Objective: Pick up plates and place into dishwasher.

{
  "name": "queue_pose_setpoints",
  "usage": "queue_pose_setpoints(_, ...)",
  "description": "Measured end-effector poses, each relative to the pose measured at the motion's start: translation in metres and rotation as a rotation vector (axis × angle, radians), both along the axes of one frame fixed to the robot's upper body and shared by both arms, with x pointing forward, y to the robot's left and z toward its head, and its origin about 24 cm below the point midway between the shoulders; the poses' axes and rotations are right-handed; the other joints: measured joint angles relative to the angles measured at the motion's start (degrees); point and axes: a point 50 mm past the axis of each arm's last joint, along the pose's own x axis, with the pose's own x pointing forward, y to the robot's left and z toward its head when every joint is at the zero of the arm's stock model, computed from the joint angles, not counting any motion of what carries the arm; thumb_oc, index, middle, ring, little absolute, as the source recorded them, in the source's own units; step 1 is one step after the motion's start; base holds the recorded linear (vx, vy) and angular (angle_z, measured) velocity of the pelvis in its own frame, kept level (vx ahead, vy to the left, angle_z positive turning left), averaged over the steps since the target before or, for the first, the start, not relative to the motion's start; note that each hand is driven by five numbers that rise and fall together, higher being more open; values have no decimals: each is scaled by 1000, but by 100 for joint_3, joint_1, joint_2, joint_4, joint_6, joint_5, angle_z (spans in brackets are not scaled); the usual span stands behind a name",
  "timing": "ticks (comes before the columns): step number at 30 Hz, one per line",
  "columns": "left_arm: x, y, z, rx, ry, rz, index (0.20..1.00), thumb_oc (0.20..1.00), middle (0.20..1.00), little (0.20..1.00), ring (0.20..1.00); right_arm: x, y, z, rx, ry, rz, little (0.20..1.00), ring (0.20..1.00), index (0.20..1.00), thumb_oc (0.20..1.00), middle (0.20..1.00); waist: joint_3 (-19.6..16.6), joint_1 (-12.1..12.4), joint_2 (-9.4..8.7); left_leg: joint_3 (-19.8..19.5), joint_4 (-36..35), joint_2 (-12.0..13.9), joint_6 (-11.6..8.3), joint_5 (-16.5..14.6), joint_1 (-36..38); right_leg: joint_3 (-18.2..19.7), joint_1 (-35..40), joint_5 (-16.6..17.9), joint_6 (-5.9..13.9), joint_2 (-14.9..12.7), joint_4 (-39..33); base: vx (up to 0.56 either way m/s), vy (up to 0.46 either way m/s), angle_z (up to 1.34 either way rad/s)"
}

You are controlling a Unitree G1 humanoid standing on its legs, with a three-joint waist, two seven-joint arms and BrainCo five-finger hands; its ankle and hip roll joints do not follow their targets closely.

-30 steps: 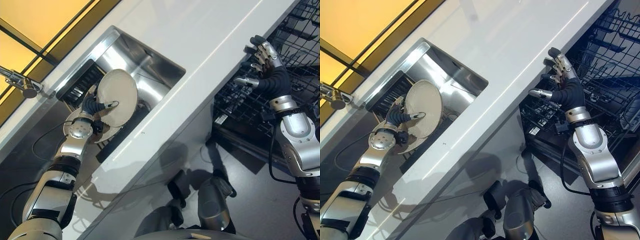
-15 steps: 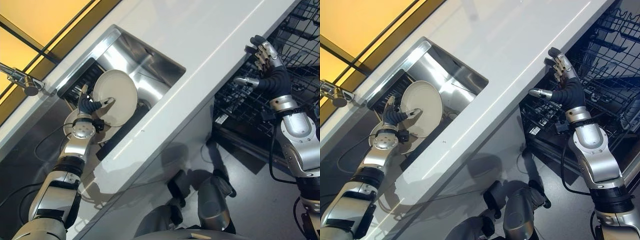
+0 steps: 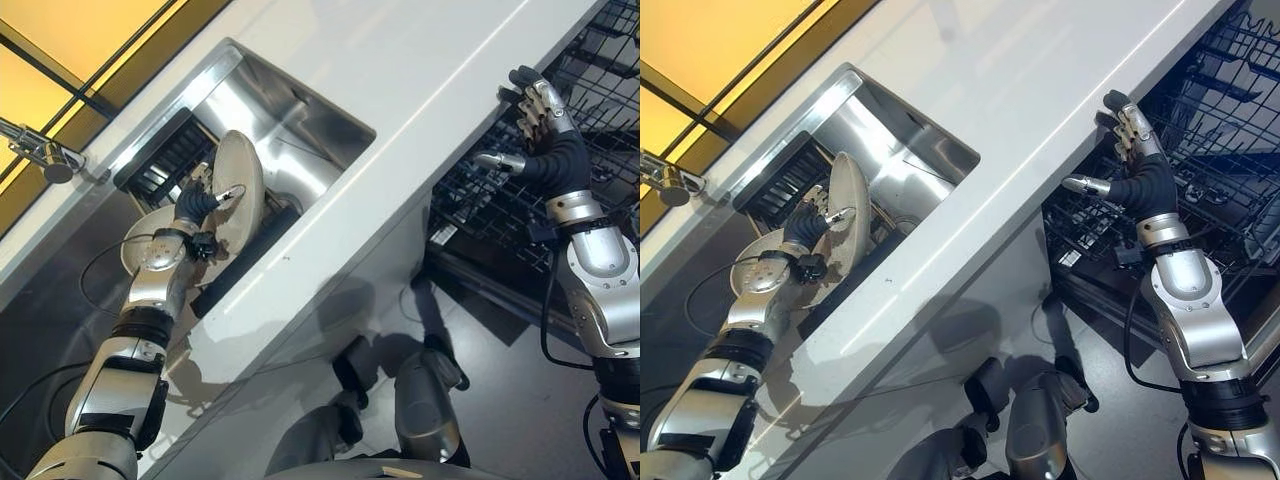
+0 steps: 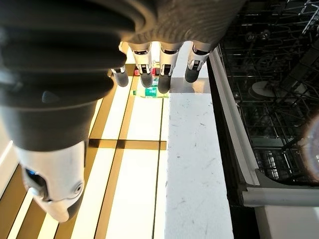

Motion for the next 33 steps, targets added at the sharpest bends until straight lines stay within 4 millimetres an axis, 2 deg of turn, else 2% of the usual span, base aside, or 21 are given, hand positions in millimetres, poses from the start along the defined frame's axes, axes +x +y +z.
queue_pose_setpoints(5,-2,-14,-9,18,36,-123,200,200,200,200,200,1,-1,-2,-7,14,9,1000,1000,1000,1000,1000,20,1,12,0,-26,-2,-1,-1,109,0,101,-3,12,-19,-21,7,5,0)
queue_pose_setpoints(10,-2,-12,-8,15,34,-122,200,200,200,200,200,-1,-4,-6,-11,33,-3,1000,1000,1000,1000,1000,48,-19,75,-6,-27,-2,19,13,140,-2,161,-2,12,-17,-31,0,0,0)
queue_pose_setpoints(14,-3,-10,-9,12,34,-118,200,200,200,200,200,2,-33,-61,7,314,-136,1000,1000,1000,1000,1000,116,2,164,-83,-52,-6,-13,-9,177,-8,183,-3,10,-20,-62,0,0,0)
queue_pose_setpoints(16,-3,-9,-9,10,35,-113,200,200,200,200,200,-3,-39,-76,9,377,-165,1000,1000,1000,1000,1000,162,-18,258,-86,-51,-8,-13,-9,148,-8,173,-2,12,-20,-62,0,0,0)
queue_pose_setpoints(28,-6,-6,-13,9,37,-90,200,200,200,200,200,-4,-41,-74,-6,383,-169,1000,1000,1000,1000,1000,169,-13,274,-142,-52,-9,-17,-12,162,-6,172,-6,5,-17,-64,0,-3,-1)
queue_pose_setpoints(29,-6,-6,-13,9,29,-77,410,410,410,410,410,-4,-41,-74,-6,383,-169,1000,1000,1000,1000,1000,169,-13,274,-142,-52,-8,-17,-13,162,-6,172,-6,5,-17,-64,0,0,0)
queue_pose_setpoints(30,-6,-5,-13,8,23,-62,790,790,790,790,790,-4,-41,-74,-6,383,-169,1000,1000,1000,1000,1000,169,-11,274,-142,-53,-7,-18,-13,162,-7,172,-6,5,-17,-64,0,0,0)
queue_pose_setpoints(31,-7,-5,-14,6,19,-44,1000,1000,1000,1000,1000,-4,-41,-74,-6,383,-169,1000,1000,1000,1000,1000,169,-11,274,-144,-53,-6,-18,-13,162,-8,173,-6,5,-17,-64,0,0,0)
queue_pose_setpoints(33,-9,-4,-16,2,3,-2,1000,1000,1000,1000,1000,-4,-41,-75,-6,384,-170,1000,1000,1000,1000,1000,169,-10,274,-145,-53,-6,-18,-13,163,-9,174,-6,5,-16,-64,0,0,0)
